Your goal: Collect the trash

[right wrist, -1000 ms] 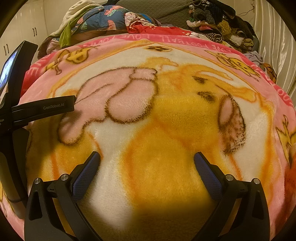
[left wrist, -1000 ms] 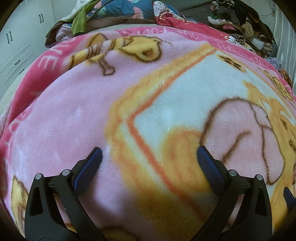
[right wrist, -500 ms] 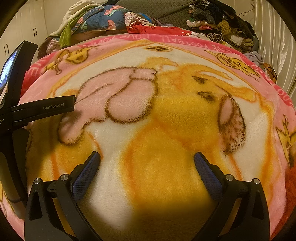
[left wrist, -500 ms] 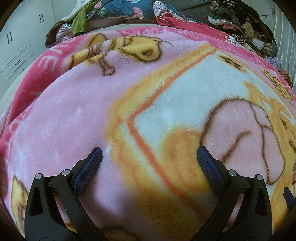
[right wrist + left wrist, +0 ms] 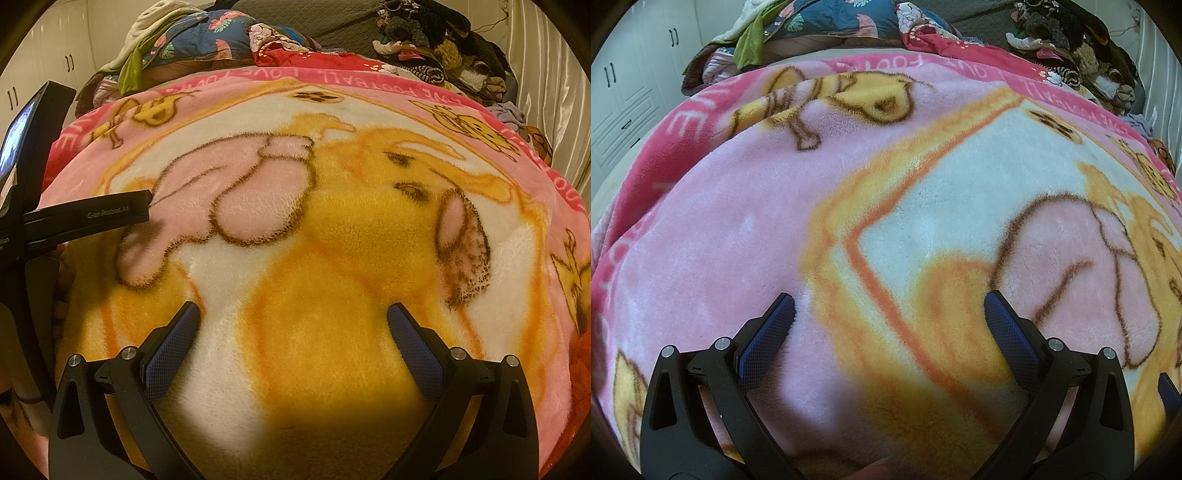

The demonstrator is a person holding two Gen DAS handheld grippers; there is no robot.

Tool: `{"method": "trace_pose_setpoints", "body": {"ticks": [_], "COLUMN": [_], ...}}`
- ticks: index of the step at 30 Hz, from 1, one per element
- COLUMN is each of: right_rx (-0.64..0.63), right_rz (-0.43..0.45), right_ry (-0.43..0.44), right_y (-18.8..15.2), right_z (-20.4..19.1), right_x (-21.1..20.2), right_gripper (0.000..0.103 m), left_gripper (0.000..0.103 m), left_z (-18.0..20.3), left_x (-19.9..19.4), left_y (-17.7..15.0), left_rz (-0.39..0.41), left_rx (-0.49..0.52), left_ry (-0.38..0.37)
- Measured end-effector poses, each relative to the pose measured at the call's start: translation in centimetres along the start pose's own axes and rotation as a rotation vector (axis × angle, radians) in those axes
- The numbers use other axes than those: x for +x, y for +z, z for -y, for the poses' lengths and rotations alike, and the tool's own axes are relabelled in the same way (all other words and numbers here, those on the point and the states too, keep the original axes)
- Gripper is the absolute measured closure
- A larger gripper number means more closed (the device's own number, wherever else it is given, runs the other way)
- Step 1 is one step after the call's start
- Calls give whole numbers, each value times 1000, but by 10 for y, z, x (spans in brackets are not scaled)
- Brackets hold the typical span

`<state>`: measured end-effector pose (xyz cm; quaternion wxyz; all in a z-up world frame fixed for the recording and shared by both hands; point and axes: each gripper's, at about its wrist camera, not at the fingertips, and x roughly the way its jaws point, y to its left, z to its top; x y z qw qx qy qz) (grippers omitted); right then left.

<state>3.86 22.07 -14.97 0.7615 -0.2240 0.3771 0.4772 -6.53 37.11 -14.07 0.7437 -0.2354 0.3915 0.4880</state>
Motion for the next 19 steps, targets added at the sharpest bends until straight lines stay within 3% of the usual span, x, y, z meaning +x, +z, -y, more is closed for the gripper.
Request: {"method": "trace_pose_setpoints", "body": {"ticks": [19], "right_rx": [1], "right_rz": [0], "right_ry": [1], "right_y": [-2], "right_z": [1], "right_x": [-1], "right_gripper": [5], "left_gripper": [9], "left_z": [0], "left_x": [-1], "left_y": [-3], "left_rz": [8], "left_rx": [-4], "left_ry": [-5]}}
